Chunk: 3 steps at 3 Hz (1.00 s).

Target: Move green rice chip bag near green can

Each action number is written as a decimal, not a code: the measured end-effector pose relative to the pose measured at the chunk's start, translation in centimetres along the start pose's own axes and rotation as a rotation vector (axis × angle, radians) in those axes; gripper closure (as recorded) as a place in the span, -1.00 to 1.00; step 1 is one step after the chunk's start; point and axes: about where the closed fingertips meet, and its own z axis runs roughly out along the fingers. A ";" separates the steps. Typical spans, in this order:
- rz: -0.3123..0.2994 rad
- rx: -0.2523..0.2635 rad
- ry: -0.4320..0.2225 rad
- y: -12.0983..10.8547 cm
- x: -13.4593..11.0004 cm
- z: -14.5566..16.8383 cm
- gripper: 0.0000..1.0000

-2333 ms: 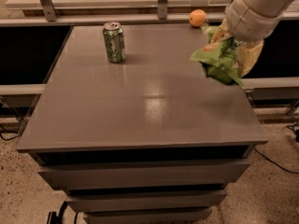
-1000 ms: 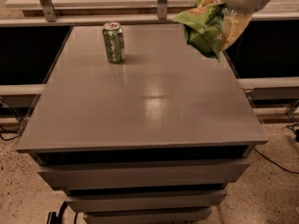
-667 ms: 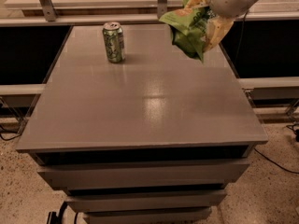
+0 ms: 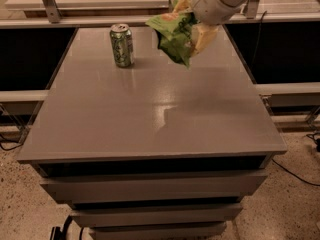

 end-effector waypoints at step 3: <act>-0.015 -0.048 0.009 -1.9 -1.7 7.2 1.00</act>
Offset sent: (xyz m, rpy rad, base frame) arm 0.0479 0.0547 -0.0383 -0.0314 0.0227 -0.0040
